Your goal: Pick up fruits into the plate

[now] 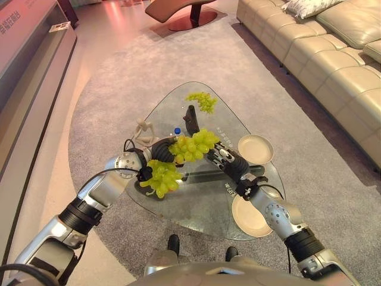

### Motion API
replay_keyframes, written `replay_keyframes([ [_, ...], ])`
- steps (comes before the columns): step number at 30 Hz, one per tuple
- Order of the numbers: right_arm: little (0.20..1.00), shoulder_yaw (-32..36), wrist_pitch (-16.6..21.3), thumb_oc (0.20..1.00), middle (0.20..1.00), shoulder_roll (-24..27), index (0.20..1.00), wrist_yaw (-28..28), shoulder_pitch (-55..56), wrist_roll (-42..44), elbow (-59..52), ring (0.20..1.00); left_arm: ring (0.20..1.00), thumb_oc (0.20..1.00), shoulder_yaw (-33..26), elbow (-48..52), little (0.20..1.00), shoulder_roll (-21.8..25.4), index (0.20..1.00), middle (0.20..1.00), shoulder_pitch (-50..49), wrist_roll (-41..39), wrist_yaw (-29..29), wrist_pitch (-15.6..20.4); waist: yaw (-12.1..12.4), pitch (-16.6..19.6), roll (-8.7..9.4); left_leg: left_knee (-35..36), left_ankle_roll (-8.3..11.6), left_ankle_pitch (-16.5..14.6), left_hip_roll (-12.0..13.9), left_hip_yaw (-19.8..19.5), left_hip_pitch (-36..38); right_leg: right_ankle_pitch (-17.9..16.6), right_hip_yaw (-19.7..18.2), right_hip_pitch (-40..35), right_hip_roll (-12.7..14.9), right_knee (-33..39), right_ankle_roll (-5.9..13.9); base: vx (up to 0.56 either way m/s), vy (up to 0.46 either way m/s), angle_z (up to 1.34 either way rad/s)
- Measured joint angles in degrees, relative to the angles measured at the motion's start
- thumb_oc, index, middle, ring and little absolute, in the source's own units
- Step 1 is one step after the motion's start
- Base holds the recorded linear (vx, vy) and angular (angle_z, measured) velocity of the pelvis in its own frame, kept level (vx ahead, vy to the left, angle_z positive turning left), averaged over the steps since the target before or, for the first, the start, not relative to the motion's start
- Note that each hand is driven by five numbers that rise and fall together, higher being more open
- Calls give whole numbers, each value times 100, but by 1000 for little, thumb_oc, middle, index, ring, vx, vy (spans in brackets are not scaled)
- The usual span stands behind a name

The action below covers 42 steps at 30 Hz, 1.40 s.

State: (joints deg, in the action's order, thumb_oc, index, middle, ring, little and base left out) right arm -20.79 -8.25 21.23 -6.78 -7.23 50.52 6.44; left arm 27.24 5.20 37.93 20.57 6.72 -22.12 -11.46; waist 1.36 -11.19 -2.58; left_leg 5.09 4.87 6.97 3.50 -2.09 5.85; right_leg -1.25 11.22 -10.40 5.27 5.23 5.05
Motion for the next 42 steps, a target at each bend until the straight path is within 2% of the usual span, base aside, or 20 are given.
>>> replay_keyframes([
  [6,1000,-34,-45,1000,1000,-11,1000,-1,0,6,0,1000,200,200,2,38,200,-133,200,200,-6,-4,-86,-96,1,11,2,0,0,0,-2,-3,94,0,7,-100,2,0,0,0,0,0],
  [13,1000,-45,-45,1000,1000,-63,1000,-1,64,10,9,1000,200,200,16,53,200,-225,200,200,-50,-50,-324,-214,1,294,-1,23,-5,-7,0,-2,91,2,7,-98,2,1,2,0,0,0],
  [18,1000,-50,-49,1000,1000,-103,1000,-84,124,57,11,1000,200,200,142,66,200,-228,200,200,-56,-184,-593,-249,3,329,4,26,-7,-7,2,-2,90,2,7,-98,2,1,2,0,0,0],
  [21,1000,-119,-55,1000,1000,-169,1000,-290,162,373,11,1000,200,200,232,81,200,-232,200,200,-72,-316,-728,-345,2,330,4,25,-8,-6,3,-2,91,1,8,-99,1,1,1,0,0,0],
  [32,1000,-188,-102,1000,1000,-125,1000,-1150,413,1643,-256,1000,200,200,212,135,200,-75,200,200,-313,-553,-931,-349,2,333,-1,26,-8,-6,4,-1,87,2,10,-95,1,2,1,-6,-2,0],
  [42,1000,-201,-263,1000,1000,71,1000,-1212,447,1814,-459,1000,200,200,212,267,200,34,200,200,-379,-198,-978,-205,7,363,-37,28,-19,-16,4,1,82,3,10,-94,1,2,2,0,0,0],
])
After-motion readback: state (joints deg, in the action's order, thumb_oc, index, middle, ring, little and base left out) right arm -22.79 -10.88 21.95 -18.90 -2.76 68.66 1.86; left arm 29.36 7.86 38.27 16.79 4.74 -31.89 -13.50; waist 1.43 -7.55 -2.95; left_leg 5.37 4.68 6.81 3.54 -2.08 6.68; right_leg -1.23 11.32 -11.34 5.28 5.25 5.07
